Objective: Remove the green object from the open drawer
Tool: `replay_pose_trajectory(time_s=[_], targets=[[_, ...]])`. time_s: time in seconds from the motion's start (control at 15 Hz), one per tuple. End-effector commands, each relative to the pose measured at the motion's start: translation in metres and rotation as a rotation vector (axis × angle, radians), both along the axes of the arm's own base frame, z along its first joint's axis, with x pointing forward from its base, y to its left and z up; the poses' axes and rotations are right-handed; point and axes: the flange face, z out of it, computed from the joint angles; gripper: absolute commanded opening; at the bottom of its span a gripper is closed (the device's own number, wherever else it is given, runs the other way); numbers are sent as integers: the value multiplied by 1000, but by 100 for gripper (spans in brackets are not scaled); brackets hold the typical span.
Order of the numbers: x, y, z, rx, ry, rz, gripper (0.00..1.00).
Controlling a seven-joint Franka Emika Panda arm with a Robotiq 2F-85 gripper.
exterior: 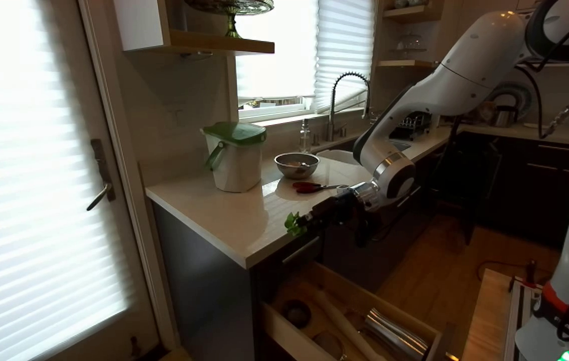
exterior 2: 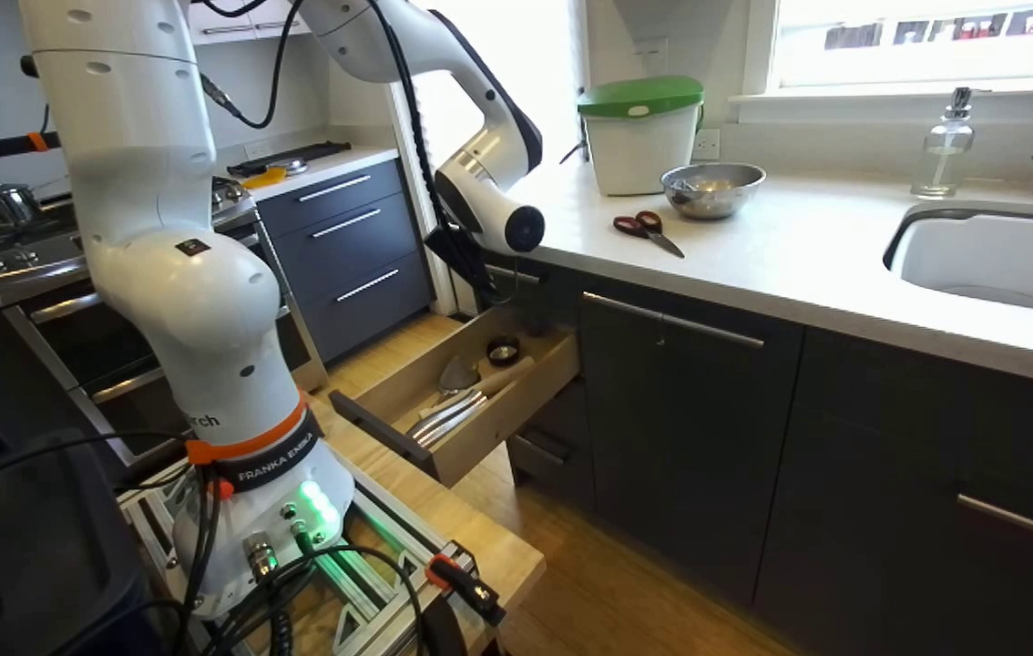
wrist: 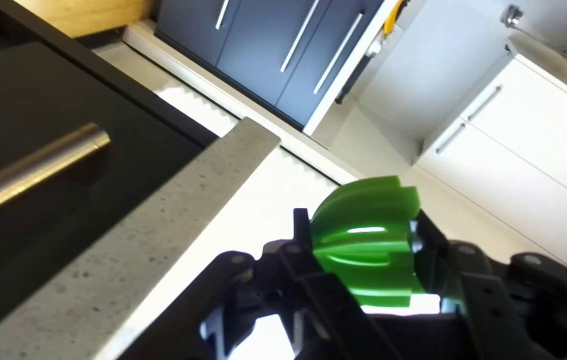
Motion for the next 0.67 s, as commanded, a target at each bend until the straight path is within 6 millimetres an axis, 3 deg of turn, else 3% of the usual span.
replay_pose_trajectory(time_s=[0.0, 0.27, 0.6], targets=[[-9, -1, 16, 71, -115, -66, 24], [-6, 3, 26, 64, -195, -216, 24], [-3, 23, 37, -20, -345, -406, 24]])
